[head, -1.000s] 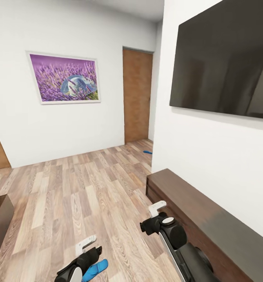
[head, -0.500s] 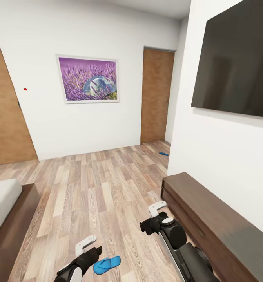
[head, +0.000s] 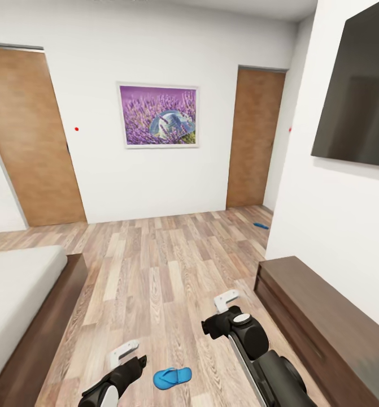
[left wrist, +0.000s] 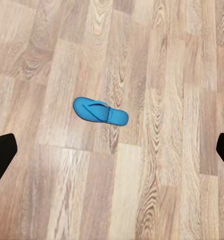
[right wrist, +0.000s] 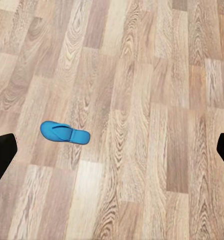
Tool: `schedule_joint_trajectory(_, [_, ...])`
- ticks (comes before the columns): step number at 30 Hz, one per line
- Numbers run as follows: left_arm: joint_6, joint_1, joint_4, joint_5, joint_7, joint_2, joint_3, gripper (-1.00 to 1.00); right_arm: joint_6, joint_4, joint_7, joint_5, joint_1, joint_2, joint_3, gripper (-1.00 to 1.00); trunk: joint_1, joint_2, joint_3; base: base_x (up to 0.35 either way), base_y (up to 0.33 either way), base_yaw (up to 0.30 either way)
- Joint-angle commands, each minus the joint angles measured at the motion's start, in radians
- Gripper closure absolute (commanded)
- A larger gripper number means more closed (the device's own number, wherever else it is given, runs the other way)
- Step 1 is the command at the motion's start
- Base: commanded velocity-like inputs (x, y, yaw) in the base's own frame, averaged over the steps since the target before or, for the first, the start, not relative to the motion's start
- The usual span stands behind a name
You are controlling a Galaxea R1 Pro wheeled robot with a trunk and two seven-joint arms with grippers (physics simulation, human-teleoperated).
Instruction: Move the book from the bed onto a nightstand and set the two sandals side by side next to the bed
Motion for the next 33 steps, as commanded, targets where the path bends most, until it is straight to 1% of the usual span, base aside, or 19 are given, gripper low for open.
schedule_joint_trajectory(1, [0.004,-0.001,-0.001,0.010,0.006,0.000,0.001,-1.00,0.005,-0.001,0.001,0.007,-0.001,0.000,0.001,-1.00,0.000,-0.001,-0.001,0.000,0.000,0.295])
schedule_joint_trajectory(15, [0.004,-0.001,-0.001,0.010,0.006,0.001,0.000,-1.00,0.004,0.000,0.000,0.006,-0.001,0.000,0.000,-1.00,0.000,-0.001,-0.001,0.001,0.001,0.295])
schedule_joint_trajectory(20, [0.004,0.000,-0.001,0.010,0.006,0.001,0.000,-1.00,0.003,0.001,0.000,0.002,-0.001,0.000,-0.003,-1.00,0.000,-0.001,-0.001,0.069,0.058,0.235])
schedule_joint_trajectory(26, [0.004,-0.001,0.000,0.008,0.006,0.002,-0.003,-1.00,0.003,0.002,0.002,-0.002,-0.002,0.000,-0.007,-1.00,0.000,-0.001,-0.001,0.160,0.137,0.106])
schedule_joint_trajectory(33, [0.004,-0.001,0.000,0.005,0.002,0.002,-0.004,-1.00,0.001,0.002,0.004,-0.003,-0.001,-0.004,-0.010,-1.00,0.000,-0.001,-0.001,0.218,0.184,0.011])
